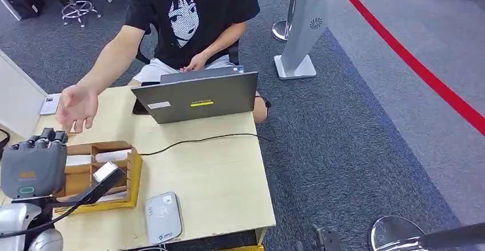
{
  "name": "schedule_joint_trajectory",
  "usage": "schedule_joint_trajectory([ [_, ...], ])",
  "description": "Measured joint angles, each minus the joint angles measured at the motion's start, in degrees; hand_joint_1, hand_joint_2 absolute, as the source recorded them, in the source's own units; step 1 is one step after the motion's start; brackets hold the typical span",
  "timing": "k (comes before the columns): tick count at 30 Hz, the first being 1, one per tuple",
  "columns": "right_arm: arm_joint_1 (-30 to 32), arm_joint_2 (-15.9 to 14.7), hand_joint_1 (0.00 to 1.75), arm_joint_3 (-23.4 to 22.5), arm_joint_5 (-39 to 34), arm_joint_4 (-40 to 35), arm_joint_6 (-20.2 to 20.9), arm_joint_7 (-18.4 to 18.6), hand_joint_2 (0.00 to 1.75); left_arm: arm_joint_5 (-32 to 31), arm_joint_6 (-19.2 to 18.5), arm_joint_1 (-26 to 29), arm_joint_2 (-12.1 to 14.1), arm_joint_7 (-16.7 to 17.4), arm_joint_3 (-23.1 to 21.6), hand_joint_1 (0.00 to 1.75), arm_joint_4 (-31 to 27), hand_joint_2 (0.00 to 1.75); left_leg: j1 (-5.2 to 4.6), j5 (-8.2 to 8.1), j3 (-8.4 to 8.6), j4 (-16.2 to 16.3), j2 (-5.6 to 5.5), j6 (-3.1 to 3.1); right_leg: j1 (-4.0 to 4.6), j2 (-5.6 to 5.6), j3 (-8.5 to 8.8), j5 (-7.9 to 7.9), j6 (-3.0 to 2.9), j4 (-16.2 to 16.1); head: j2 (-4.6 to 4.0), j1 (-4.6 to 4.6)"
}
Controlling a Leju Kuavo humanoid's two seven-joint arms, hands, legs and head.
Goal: Pass the card to the sensor for recognition and then transmit it.
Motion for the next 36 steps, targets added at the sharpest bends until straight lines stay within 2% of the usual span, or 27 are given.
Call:
schedule_joint_trajectory([
  [5, 0.0, 0.0, 0.0, 0.0, -0.1, 0.0, -0.1, 0.1, 1.75, -0.4, 0.4, 0.3, 0.1, 0.0, 0.9, 1.75, 1.6, 1.75, 0.01, 0.0, 0.0, 0.0, 0.03, 0.0, 0.0, 0.02, 0.0, 0.0, 0.0, 0.0, 0.0, 0.0],
  [6, 0.0, 0.0, 0.0, 0.0, -0.1, 0.0, -0.2, 0.1, 1.75, -0.4, 0.5, 0.4, 0.1, 0.0, 0.9, 0.38, 1.7, 1.75, 0.01, 0.0, -0.01, 0.0, 0.03, 0.0, 0.0, 0.02, 0.0, 0.0, 0.0, 0.0, 0.0, 0.0],
  [7, 0.0, 0.0, 0.0, 0.0, -0.1, 0.0, -0.2, 0.1, 1.75, -0.5, 0.5, 0.5, 0.0, -0.1, 0.9, 0.03, 1.7, 1.75, 0.01, 0.0, -0.01, 0.0, 0.03, 0.0, 0.0, 0.03, 0.0, 0.0, 0.0, 0.0, 0.0, 0.0],
  [19, 0.1, 0.0, 0.0, -0.1, -0.2, -0.1, -0.9, 0.7, 1.75, 0.1, 2.3, 1.7, -0.7, -0.8, 0.9, 0.0, 1.4, 1.75, 0.0, 0.0, -0.02, 0.0, 0.02, 0.0, 0.0, 0.02, 0.0, 0.0, 0.0, 0.0, 0.0, 0.0],
  [24, 0.6, 0.0, 0.0, 0.0, -0.1, -0.7, -0.9, 1.3, 1.75, 0.0, 1.8, 3.4, -4.1, -2.0, 2.3, 0.0, -1.9, 1.75, 0.0, 0.0, -0.05, 0.0, 0.02, 0.0, 0.0, 0.01, -0.01, 0.0, 0.0, 0.0, 0.0, 0.02],
  [31, 0.8, 0.0, 0.0, 0.0, -0.1, -1.1, -0.9, 1.4, 1.75, 0.2, 1.9, 4.0, -5.9, -2.4, 3.0, 0.0, -3.8, 1.75, 0.0, 0.0, -0.05, 0.0, 0.02, 0.0, 0.0, 0.0, -0.02, 0.0, 0.0, 0.0, 0.0, 0.0],
  [33, 0.9, 0.0, 0.0, 0.0, -0.2, -1.3, -1.0, 1.7, 1.75, 2.6, 3.4, 4.5, -6.6, -3.5, 3.8, 0.0, -4.7, 1.75, 0.0, 0.0, -0.05, 0.0, 0.04, 0.0, 0.0, 0.03, -0.01, 0.0, 0.0, 0.0, 0.0, 0.0],
  [36, 1.2, 0.0, 0.0, 0.1, -0.5, -1.8, -1.4, 2.7, 1.75, 10.2, 8.1, 6.4, -8.6, -6.3, 5.2, 0.0, -8.7, 1.75, 0.0, -0.01, -0.07, 0.0, 0.05, 0.0, 0.0, 0.05, -0.01, 0.0, 0.0, 0.0, 0.0, 0.02],
])
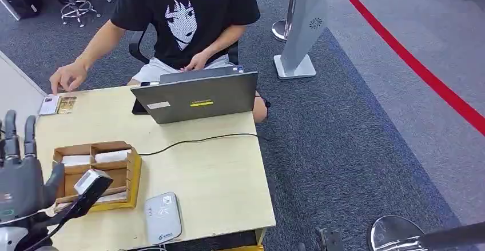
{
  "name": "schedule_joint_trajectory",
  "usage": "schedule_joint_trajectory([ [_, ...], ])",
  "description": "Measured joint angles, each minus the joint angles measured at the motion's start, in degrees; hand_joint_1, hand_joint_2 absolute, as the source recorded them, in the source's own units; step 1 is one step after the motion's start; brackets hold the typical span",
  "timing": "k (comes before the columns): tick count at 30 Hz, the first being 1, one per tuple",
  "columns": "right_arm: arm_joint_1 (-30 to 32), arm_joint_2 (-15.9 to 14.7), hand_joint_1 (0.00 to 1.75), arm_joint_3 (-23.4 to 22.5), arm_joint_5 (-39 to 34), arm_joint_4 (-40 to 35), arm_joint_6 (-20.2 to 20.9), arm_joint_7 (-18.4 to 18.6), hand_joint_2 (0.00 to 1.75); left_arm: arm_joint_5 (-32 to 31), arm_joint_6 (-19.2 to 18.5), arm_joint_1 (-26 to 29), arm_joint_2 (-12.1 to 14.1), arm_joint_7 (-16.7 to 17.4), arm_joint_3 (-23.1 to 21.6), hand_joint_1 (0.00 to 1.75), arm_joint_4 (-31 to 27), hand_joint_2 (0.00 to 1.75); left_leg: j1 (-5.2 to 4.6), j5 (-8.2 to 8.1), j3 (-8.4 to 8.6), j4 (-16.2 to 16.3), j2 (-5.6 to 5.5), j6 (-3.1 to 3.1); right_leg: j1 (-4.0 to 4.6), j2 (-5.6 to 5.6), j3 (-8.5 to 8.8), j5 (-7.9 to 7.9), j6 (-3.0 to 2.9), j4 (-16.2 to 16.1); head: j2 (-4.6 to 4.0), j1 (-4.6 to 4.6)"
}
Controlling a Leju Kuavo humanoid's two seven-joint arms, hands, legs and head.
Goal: Pass the card to the sensor for recognition and then transmit it.
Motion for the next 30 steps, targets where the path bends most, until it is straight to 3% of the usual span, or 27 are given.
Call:
schedule_joint_trajectory([
  [2, 0.2, 0.0, 0.0, 0.2, -1.6, -0.4, -0.3, 0.5, 1.75, 8.1, 2.0, 2.9, -1.4, -2.4, 1.3, 0.0, -4.0, 1.75, 0.0, -0.07, -0.04, 0.0, 0.05, -0.01, 0.0, 0.05, 0.0, -0.01, 0.01, 0.0, 0.0, -0.02],
  [4, 0.7, 0.0, 0.0, 0.2, -4.7, -1.3, -0.4, 1.2, 1.75, 17.7, 3.0, 7.9, -4.1, -6.9, 3.7, 0.0, -9.5, 1.75, -0.02, -0.19, 0.04, 0.0, 0.28, 0.07, -0.01, 0.24, -0.03, -0.07, 0.03, 0.0, 0.0, -0.04],
  [7, 1.6, 0.0, 0.0, 0.0, -10.7, -2.3, 0.8, 1.8, 1.75, 29.5, -0.4, 15.0, -8.3, -13.7, 8.7, 0.0, -15.4, 1.75, -0.02, -0.24, -0.01, 0.0, 0.18, 0.1, -0.01, 0.13, -0.04, -0.18, 0.09, -0.1, 0.0, 0.0],
  [10, 2.1, 0.0, 0.0, -1.2, -20.5, -2.4, 3.6, 3.0, 1.75, 43.2, -4.2, 20.1, -10.8, -14.9, 13.2, 0.0, -17.6, 1.75, -0.04, -0.28, 0.0, 0.0, 0.15, 0.16, -0.03, 0.06, -0.04, -0.21, 0.09, -0.1, 0.0, 0.0],
  [15, 1.9, 0.0, 0.0, -3.4, -28.3, -1.5, 6.3, 4.6, 1.75, 51.6, -6.7, 24.1, -12.7, -16.2, 17.0, 0.0, -18.1, 1.75, -0.02, -0.27, 0.05, 0.0, 0.16, 0.15, -0.01, 0.07, 0.02, -0.2, 0.08, -0.1, 0.0, -0.04],
  [18, 0.7, 0.0, 0.0, -6.2, -26.1, 0.5, 8.0, 4.8, 1.75, 67.7, -13.9, 26.0, -13.4, -19.9, 19.2, 0.0, -16.9, 1.75, -0.02, -0.26, 0.09, 0.0, 0.17, 0.15, -0.02, 0.08, 0.04, -0.19, 0.07, -0.1, 0.0, -0.02],
  [19, 0.3, 0.0, 0.0, -7.2, -25.5, 1.1, 8.4, 4.8, 1.75, 70.4, -15.0, 26.3, -13.4, -20.4, 20.0, 0.0, -16.4, 1.75, -0.02, -0.26, 0.1, 0.0, 0.15, 0.15, -0.02, 0.06, 0.06, -0.19, 0.07, -0.1, 0.0, -0.02],
  [30, -1.2, 0.0, 0.0, -11.2, -25.1, 3.5, 8.9, 4.8, 1.75, 72.1, -16.2, 27.3, -14.1, -21.2, 23.5, 0.0, -13.9, 1.75, -0.03, -0.26, 0.09, 0.0, 0.14, 0.15, -0.02, 0.05, 0.08, -0.2, 0.07, -0.1, 0.0, 0.0],
])
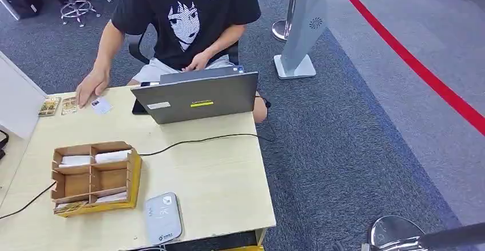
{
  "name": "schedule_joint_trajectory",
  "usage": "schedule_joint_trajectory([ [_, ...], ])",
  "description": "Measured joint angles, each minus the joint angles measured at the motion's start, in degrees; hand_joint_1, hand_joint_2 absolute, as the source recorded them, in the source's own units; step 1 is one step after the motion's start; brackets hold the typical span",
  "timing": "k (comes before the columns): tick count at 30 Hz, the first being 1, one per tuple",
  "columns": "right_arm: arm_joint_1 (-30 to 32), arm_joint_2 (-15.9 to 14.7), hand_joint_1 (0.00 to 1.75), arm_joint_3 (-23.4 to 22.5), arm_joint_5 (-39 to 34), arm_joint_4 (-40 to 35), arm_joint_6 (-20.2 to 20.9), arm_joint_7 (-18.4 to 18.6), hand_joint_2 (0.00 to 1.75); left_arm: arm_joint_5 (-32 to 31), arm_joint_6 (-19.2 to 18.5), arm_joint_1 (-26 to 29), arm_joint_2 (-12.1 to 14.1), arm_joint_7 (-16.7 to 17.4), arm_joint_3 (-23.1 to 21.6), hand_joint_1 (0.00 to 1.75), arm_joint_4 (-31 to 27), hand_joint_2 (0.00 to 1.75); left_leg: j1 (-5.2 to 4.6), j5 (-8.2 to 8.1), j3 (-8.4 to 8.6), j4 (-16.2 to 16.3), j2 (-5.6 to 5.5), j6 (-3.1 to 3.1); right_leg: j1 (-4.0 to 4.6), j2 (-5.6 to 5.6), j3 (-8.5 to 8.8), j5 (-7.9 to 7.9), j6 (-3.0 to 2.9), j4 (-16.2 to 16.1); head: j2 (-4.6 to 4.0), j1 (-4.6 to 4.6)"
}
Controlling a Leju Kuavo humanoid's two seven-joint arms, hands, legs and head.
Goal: Pass the card to the sensor for recognition and then transmit it.
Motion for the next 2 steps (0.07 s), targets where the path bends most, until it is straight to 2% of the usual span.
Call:
schedule_joint_trajectory([
  [2, -0.1, 0.0, 0.0, -0.2, 0.0, 0.2, 0.0, 0.0, 1.75, 0.0, 0.0, 0.0, 0.0, 0.0, 0.3, 0.0, 0.1, 1.75, 0.0, 0.0, 0.0, 0.0, 0.0, 0.0, 0.0, 0.0, 0.0, 0.0, 0.0, 0.0, 0.0, 0.0],
])
